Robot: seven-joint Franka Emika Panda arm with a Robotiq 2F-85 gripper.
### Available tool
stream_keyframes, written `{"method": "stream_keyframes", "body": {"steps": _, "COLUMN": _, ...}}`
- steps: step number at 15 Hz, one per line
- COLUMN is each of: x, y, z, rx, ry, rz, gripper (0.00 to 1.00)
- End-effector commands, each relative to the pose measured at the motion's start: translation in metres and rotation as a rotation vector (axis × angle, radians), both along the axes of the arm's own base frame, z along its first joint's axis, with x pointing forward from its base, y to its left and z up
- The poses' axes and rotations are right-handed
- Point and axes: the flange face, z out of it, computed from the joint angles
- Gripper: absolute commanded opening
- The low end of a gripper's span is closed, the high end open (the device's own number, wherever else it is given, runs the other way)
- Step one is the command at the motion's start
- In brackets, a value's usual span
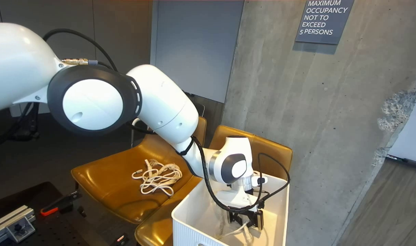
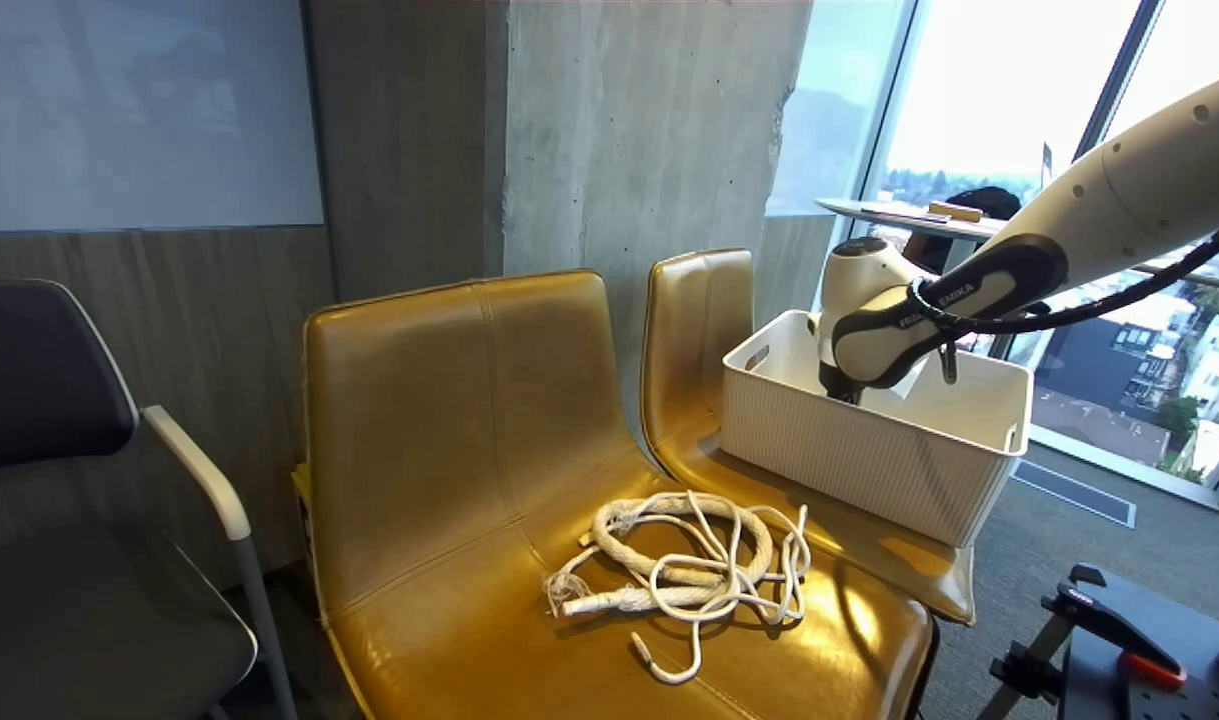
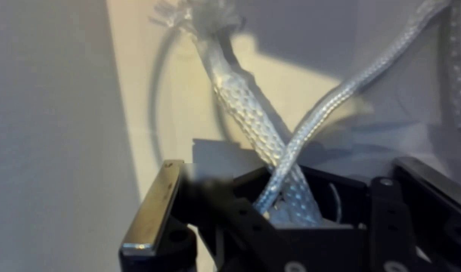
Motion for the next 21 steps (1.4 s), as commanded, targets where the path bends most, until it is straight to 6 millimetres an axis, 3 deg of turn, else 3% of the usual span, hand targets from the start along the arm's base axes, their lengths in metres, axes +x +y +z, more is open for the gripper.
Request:
{"method": "stream_keyframes", "body": {"steps": 1, "x": -0.001, "y": 0.028, "z": 0.037, "rx": -0.043, "ry": -0.013, "rz": 0.061, "gripper": 0.0}}
{"method": "stream_keyframes", "body": {"steps": 4, "x": 0.001, "y": 0.044, "z": 0.066, "rx": -0.079, "ry": -0.034, "rz": 0.113, "gripper": 0.0}}
{"method": "stream_keyframes", "body": {"steps": 10, "x": -0.025, "y": 0.055, "z": 0.095, "rx": -0.137, "ry": -0.048, "rz": 0.164, "gripper": 0.0}}
{"method": "stream_keyframes", "body": {"steps": 13, "x": -0.03, "y": 0.064, "z": 0.119, "rx": -0.179, "ry": -0.055, "rz": 0.178, "gripper": 0.0}}
{"method": "stream_keyframes", "body": {"steps": 17, "x": -0.016, "y": 0.089, "z": 0.171, "rx": -0.247, "ry": -0.075, "rz": 0.202, "gripper": 0.0}}
{"method": "stream_keyframes", "body": {"steps": 21, "x": 0.009, "y": 0.132, "z": 0.253, "rx": -0.307, "ry": -0.126, "rz": 0.192, "gripper": 0.0}}
